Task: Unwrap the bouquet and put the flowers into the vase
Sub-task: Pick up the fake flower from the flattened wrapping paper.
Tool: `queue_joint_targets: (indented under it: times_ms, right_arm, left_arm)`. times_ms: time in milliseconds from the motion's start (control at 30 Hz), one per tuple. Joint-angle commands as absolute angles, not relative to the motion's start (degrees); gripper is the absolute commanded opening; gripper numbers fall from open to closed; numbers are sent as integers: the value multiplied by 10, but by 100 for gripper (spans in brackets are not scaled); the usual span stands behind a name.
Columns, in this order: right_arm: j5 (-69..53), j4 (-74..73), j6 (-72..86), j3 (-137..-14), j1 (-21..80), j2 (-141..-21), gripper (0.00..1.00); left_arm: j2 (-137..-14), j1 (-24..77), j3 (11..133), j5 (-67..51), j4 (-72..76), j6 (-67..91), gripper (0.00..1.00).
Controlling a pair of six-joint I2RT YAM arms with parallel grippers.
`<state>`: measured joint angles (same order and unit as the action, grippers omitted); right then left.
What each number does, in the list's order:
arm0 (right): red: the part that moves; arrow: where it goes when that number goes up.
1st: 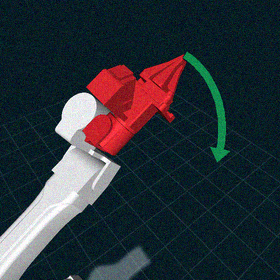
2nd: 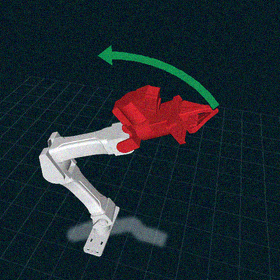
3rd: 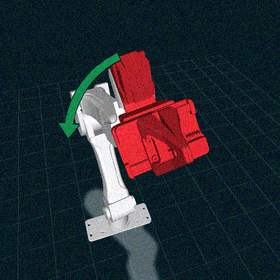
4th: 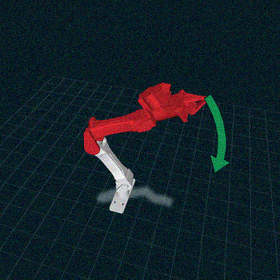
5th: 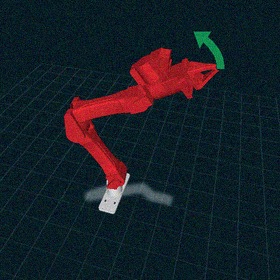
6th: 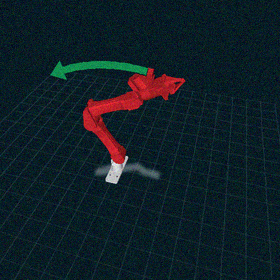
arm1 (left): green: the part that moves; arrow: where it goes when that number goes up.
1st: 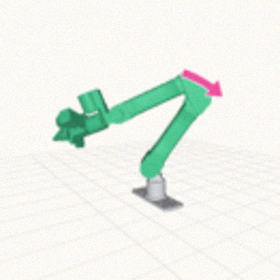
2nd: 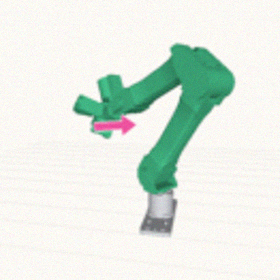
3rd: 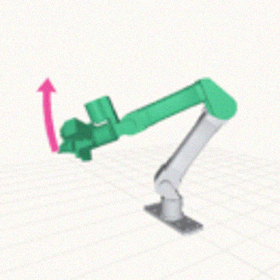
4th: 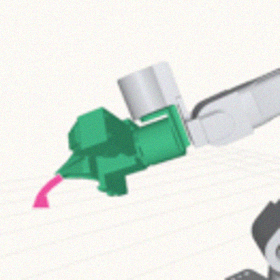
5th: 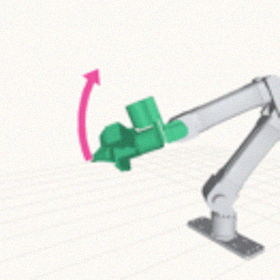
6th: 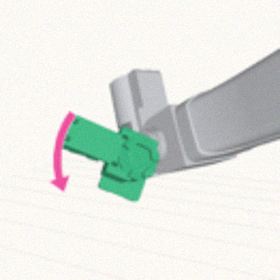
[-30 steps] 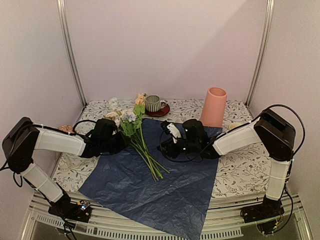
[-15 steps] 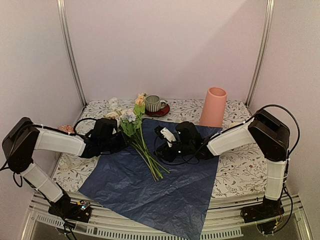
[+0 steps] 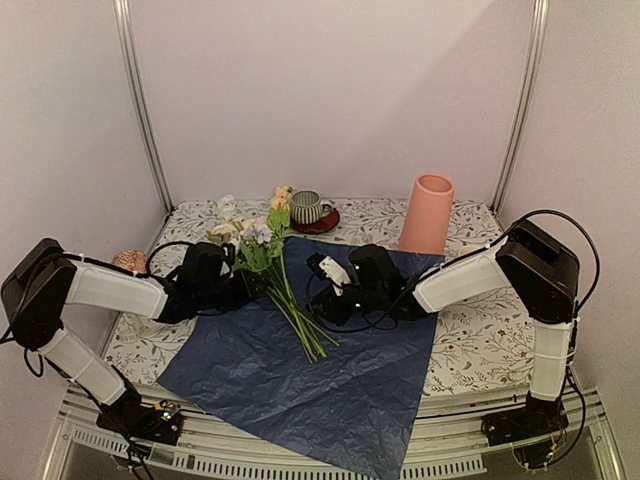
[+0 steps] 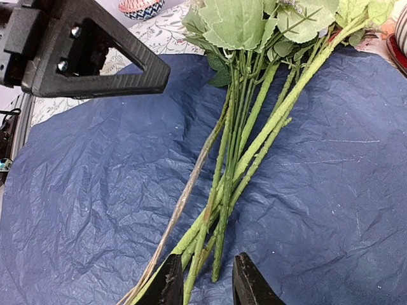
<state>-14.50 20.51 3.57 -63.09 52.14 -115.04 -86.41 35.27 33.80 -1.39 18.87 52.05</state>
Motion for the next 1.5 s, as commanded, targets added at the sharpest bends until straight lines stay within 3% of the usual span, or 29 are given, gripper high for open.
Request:
queue_joint_targets:
  times_ms: [0,333,900,1467]
  right_arm:
    - [-137,208,30,-634,523,-1145,27]
    - [-134,207,28,-633,523,-1143,27]
    - [-131,207,27,-629,524,-1134,27]
    - [-128,207,25,-625,523,-1128,28]
  left_arm:
    - [-895,370,365,-25,162,543,34]
    - [-938,427,400,19,143,628,31]
    - [-998,430,472,33,59,676,18]
    - [-941,426,408,89,60,738,18]
